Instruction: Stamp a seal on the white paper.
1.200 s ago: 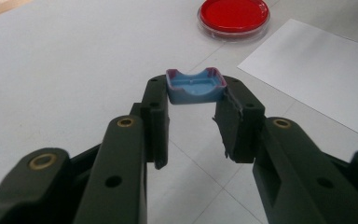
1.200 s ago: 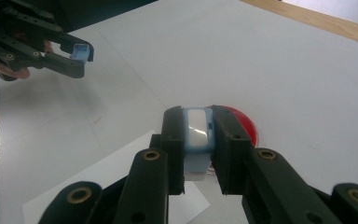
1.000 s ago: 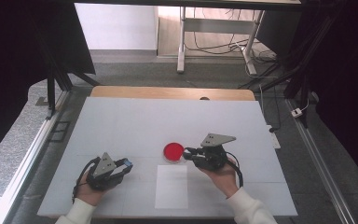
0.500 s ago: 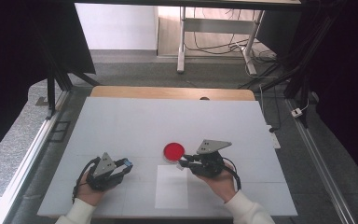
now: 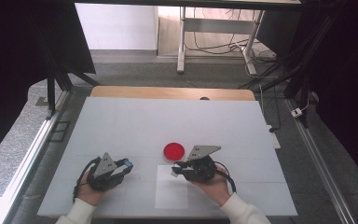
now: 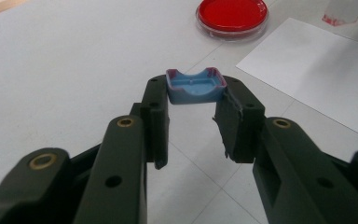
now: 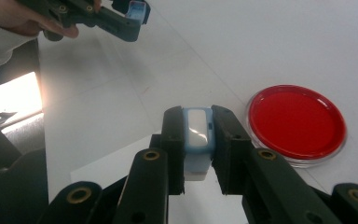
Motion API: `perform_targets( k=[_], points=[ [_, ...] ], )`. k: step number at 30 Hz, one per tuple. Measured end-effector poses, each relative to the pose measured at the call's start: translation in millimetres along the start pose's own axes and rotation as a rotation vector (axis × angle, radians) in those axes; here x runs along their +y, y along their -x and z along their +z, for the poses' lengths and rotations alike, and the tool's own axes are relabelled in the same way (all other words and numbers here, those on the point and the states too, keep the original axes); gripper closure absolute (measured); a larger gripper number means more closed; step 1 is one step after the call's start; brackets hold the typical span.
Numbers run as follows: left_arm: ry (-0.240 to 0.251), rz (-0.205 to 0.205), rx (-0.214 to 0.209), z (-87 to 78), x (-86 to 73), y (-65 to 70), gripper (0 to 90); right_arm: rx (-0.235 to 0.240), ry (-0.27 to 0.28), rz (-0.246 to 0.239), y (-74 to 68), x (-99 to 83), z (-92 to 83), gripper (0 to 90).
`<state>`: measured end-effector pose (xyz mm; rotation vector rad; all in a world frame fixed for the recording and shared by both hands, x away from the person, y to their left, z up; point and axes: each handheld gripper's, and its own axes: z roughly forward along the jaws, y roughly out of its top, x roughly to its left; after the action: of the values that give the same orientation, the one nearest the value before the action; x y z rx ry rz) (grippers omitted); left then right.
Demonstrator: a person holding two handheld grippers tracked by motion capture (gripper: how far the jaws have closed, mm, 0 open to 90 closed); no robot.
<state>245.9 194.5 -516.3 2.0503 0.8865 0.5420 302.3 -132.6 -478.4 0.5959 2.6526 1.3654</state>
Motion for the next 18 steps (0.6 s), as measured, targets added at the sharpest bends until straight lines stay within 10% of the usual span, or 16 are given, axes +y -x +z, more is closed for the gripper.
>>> perform_targets(
  k=[18],
  points=[
    [0.0,0.001,-0.002,-0.3,-0.2,-0.3,64.8,0.003,-0.059,-0.046,-8.4,-5.1,12.4,74.9]
  ],
)
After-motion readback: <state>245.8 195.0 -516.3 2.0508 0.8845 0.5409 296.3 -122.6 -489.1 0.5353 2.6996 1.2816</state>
